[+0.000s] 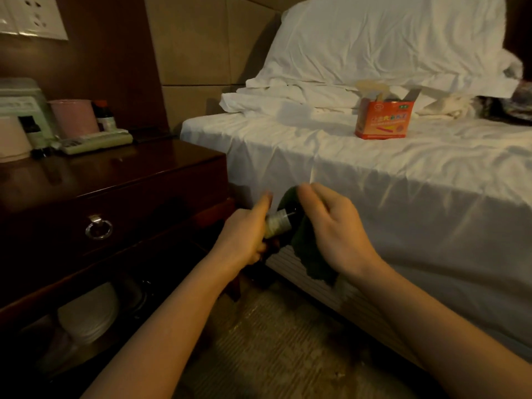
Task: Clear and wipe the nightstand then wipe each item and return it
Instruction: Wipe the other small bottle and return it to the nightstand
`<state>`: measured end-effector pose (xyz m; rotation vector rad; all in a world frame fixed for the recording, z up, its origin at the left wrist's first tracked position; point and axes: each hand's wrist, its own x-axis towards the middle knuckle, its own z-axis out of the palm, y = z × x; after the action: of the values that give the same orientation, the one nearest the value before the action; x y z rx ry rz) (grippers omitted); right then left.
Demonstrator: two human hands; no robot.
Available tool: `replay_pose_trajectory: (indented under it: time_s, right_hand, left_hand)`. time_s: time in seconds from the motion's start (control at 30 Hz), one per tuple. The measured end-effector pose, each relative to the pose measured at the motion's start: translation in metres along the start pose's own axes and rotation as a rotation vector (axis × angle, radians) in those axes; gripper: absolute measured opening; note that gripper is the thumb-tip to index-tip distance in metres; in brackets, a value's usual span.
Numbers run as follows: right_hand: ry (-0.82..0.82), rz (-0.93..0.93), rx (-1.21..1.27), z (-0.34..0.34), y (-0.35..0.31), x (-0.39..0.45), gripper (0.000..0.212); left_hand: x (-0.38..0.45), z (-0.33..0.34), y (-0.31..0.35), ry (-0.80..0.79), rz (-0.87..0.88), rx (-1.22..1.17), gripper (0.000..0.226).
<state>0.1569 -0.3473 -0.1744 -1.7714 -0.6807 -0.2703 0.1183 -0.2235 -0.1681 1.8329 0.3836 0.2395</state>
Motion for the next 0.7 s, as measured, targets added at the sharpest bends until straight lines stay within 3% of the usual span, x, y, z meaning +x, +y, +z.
replay_pose_trajectory:
  time_s: [0.1, 0.17, 0.3, 0.4, 0.57, 0.7]
  right_hand:
    - [0.166, 0.502, 0.663, 0.001, -0.010, 0.002, 0.044]
    - [0.119, 0.685, 0.924, -0.001, -0.016, 0.000, 0.048]
    - [-0.060, 0.576, 0.866, 0.011, -0.022, -0.008, 0.045]
    - [-0.124, 0.436, 0.748, 0.027, -0.027, -0.012, 0.043]
    - [0.019, 0.508, 0.839, 0.034, -0.021, -0.013, 0.031]
    - [0.078, 0.492, 0.845, 0.033, -0.020, -0.009, 0.012]
  left_hand:
    - [-0.002, -0.005, 0.003, 0.103, 0.010, -0.168, 0.037]
    - [-0.006, -0.009, 0.007, 0.108, 0.007, -0.327, 0.035]
    - [-0.011, -0.019, 0.009, 0.087, 0.009, -0.390, 0.045]
    - [-0.011, -0.019, 0.000, 0.170, 0.112, -0.105, 0.049]
    - [-0.022, -0.009, 0.000, 0.213, 0.217, 0.386, 0.059]
    - [-0.017, -0.002, 0.002, 0.242, 0.232, 0.484, 0.059]
